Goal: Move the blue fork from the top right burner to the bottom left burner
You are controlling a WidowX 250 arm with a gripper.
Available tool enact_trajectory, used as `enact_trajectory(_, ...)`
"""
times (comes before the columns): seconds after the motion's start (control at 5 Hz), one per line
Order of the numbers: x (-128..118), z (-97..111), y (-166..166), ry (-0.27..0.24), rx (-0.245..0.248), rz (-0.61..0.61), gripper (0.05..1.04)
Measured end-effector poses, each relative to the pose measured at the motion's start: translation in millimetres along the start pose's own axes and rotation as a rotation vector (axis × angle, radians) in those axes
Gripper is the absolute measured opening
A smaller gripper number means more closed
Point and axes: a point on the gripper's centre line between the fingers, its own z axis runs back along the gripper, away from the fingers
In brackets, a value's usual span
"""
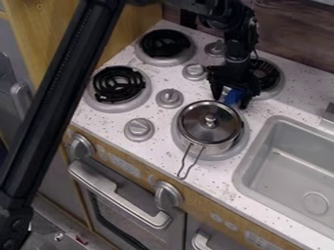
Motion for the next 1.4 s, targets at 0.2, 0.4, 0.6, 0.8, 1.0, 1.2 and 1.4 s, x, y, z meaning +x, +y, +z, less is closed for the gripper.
enact_trajectory(0.2,-2,0,-2,0.010,0.006,-0.016,0.630)
enact_trajectory(0.4,-3,0,-4,0.016,0.015,-0.031,0.427)
enact_trajectory(0.6,-3,4,-2,0.006,0.035,-0.032,0.420)
enact_trajectory(0.8,3,48,15,-0.032,0.091,0.040,0.420)
enact_trajectory(1.0,-11,88,41,-0.047,0.122,0.155,0.420)
enact_trajectory(1.2,-44,97,91,-0.006,0.152,0.279,0.420)
enact_trajectory(1.4,-79,105,122,0.035,0.186,0.348,0.420)
